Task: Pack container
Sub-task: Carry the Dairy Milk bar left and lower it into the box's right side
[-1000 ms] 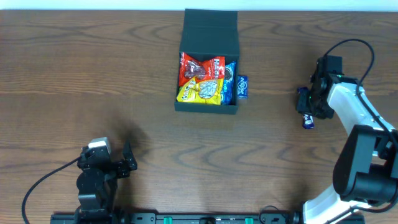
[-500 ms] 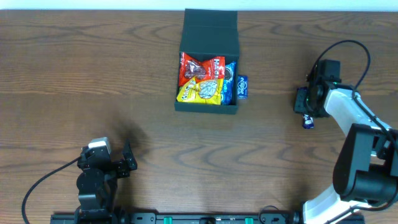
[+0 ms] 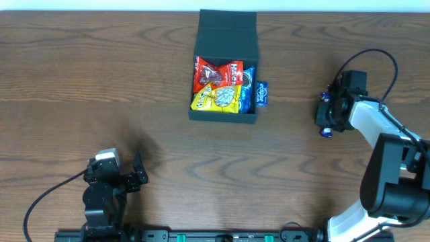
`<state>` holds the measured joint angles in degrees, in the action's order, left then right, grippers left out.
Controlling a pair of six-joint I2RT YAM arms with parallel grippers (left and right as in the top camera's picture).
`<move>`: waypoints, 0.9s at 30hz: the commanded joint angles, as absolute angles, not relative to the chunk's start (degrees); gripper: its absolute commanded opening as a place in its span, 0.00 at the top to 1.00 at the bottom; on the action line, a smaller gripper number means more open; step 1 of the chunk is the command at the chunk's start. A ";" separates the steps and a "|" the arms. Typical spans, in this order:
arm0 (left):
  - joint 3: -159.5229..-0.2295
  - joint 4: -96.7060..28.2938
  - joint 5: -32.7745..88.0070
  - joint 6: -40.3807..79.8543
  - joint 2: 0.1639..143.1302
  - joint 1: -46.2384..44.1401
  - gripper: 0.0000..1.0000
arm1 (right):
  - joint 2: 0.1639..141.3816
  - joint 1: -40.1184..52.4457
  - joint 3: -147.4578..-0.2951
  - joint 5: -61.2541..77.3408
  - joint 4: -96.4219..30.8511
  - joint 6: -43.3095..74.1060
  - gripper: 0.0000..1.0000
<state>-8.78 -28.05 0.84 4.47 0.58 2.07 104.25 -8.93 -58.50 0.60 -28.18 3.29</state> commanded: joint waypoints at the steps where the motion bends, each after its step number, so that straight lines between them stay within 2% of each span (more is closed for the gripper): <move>1: -7.81 -28.05 -0.05 4.03 0.25 2.24 0.05 | 103.68 -9.28 -60.07 7.31 -29.21 3.81 0.89; 8: -7.81 -28.05 -0.05 4.03 0.25 2.24 0.05 | 98.85 -4.19 -67.09 17.34 -30.17 8.14 0.94; 14: -7.81 -28.05 -0.05 4.03 0.25 2.24 0.05 | 96.25 9.61 -74.89 18.61 -29.23 15.03 0.94; 17: -7.81 -28.05 -0.05 4.03 0.25 2.24 0.05 | 96.73 17.23 -74.94 16.51 -24.45 21.21 0.92; 21: -7.81 -28.05 -0.05 4.03 0.25 2.24 0.05 | 98.63 22.90 -74.94 10.35 -23.05 26.15 0.92; 27: -7.81 -28.05 -0.05 4.03 0.25 2.24 0.05 | 100.95 24.47 -74.91 1.91 -25.06 32.10 0.93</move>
<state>-8.78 -28.05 0.84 4.47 0.58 2.07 100.12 23.97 -74.74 7.70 -25.08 28.64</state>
